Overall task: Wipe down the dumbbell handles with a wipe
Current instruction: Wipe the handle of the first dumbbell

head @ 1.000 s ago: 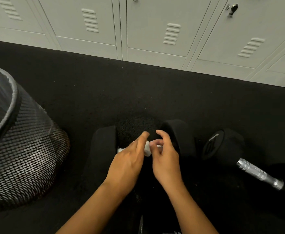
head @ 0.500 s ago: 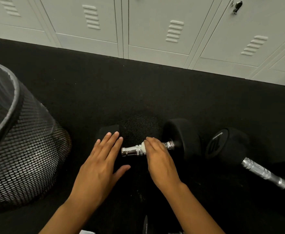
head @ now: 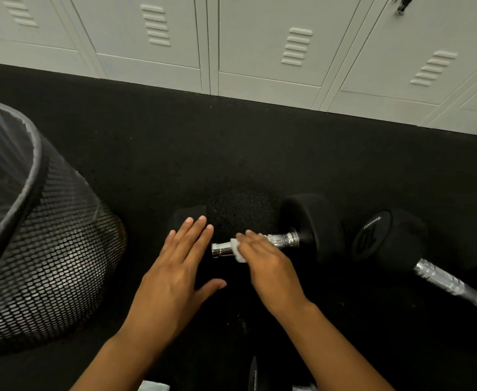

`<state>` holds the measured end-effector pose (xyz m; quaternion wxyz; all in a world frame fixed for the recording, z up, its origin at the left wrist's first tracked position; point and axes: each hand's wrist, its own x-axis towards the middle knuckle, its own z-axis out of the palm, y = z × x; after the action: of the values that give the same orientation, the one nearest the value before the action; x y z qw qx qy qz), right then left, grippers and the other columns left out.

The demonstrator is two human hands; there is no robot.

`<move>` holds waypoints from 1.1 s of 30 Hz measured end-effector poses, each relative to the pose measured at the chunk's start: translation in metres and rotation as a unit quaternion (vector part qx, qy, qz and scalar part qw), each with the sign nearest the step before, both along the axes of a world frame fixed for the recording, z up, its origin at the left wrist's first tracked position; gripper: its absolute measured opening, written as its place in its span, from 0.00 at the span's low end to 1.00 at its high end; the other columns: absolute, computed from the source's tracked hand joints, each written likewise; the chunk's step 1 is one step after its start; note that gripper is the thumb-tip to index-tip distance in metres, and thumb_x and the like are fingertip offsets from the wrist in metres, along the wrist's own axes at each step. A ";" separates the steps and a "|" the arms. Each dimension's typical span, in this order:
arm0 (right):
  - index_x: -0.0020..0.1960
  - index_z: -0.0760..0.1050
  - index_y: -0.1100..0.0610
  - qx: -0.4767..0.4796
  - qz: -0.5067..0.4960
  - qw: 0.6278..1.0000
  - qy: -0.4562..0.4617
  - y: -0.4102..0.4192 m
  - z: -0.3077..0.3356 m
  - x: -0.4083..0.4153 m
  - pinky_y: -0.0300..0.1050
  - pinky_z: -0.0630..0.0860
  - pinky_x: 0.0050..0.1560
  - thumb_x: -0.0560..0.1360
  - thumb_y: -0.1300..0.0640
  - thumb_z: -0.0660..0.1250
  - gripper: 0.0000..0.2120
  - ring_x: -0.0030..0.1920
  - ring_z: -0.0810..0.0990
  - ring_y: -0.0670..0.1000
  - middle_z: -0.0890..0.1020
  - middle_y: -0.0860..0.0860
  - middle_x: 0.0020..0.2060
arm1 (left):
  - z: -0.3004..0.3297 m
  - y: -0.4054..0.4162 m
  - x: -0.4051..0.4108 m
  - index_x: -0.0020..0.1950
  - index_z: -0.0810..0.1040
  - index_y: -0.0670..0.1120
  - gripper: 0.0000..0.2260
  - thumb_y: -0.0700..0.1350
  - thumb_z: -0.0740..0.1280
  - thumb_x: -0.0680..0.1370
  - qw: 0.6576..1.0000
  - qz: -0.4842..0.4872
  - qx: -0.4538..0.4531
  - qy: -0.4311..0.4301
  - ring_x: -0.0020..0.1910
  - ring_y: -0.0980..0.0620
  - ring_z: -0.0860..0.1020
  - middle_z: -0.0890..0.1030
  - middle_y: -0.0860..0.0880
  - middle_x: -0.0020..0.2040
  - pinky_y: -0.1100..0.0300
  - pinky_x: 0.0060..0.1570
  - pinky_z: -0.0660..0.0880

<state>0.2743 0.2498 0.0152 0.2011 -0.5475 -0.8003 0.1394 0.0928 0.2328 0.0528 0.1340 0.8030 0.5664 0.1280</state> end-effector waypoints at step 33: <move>0.47 0.75 0.57 -0.102 -0.075 0.987 -0.102 0.032 0.013 0.007 0.46 0.57 0.70 0.74 0.66 0.58 0.08 0.44 0.77 0.52 0.79 0.53 0.41 | 0.001 -0.004 0.002 0.73 0.57 0.50 0.38 0.57 0.69 0.67 0.999 0.016 -0.018 -0.042 0.74 0.58 0.49 0.57 0.53 0.75 0.52 0.71 0.50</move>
<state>0.2818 0.2818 0.0286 0.0717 -0.6353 -0.7545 0.1485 0.0944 0.2283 0.0537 0.1702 0.7850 0.5756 0.1532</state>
